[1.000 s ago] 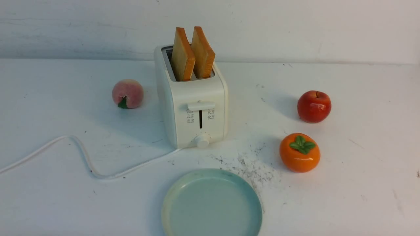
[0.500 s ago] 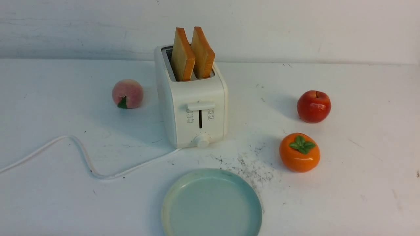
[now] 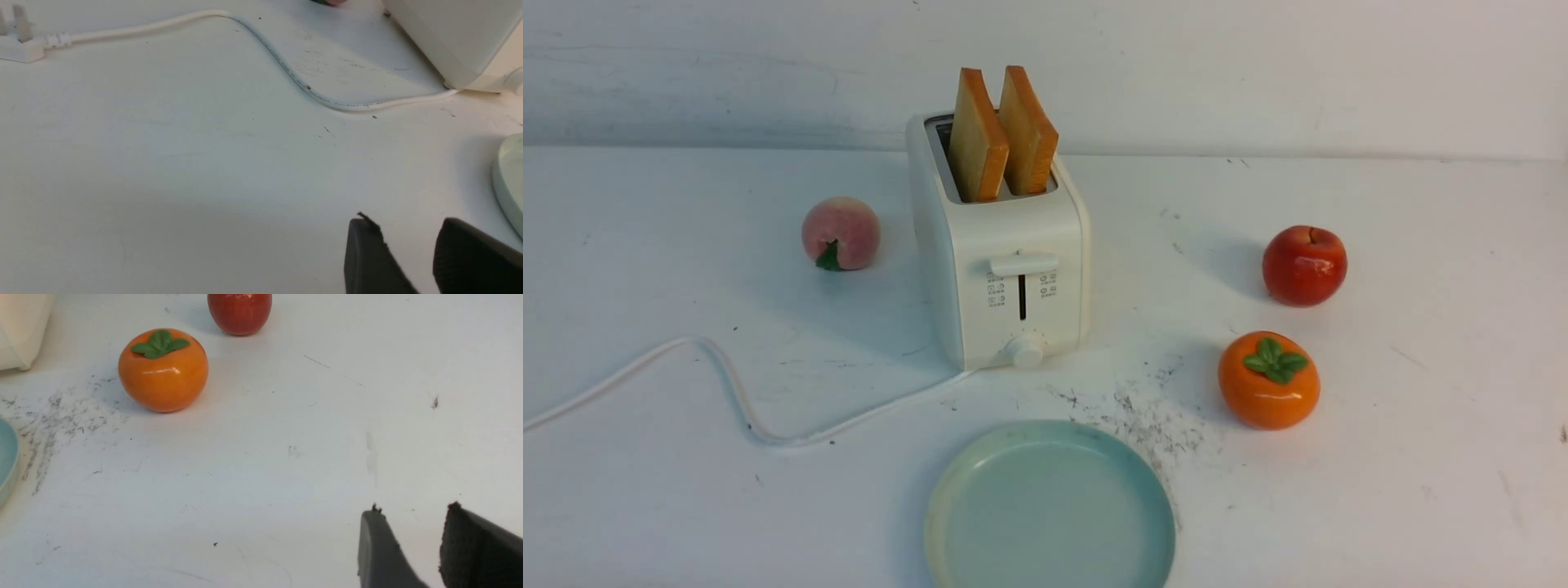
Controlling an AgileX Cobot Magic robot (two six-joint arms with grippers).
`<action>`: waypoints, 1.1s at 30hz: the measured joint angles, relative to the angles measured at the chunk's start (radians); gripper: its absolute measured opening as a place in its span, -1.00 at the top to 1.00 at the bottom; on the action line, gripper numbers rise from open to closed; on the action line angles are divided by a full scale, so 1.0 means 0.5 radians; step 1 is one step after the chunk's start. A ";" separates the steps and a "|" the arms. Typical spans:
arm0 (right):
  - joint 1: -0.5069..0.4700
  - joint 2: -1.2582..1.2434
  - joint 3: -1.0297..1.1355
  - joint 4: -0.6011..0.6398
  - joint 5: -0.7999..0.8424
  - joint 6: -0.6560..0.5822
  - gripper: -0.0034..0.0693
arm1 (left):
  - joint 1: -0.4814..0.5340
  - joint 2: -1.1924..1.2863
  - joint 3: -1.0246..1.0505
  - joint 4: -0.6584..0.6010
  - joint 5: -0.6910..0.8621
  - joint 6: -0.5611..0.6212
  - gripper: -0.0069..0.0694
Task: Take toasted bread from bread machine on white table place on plate.
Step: 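Grasp the toast slice in the toaster and pull it up out of the slot with the right gripper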
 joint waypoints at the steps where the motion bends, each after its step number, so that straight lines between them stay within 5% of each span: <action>1: 0.000 0.000 0.000 0.000 0.000 0.000 0.25 | 0.000 0.000 0.000 0.000 0.000 0.000 0.19; 20: 0.000 0.000 0.000 0.000 0.000 0.000 0.25 | 0.000 0.000 0.000 -0.077 -0.224 -0.077 0.19; 27: 0.000 0.000 0.000 0.096 -0.021 0.084 0.25 | 0.000 0.000 0.000 -1.151 -0.480 -0.769 0.19; 29: 0.000 0.000 0.009 0.435 -0.076 0.347 0.25 | 0.000 0.000 0.000 -1.413 -0.493 -0.858 0.19; 33: 0.000 0.000 0.020 1.016 -0.273 0.772 0.25 | 0.000 0.000 0.000 -1.553 -0.497 -0.866 0.19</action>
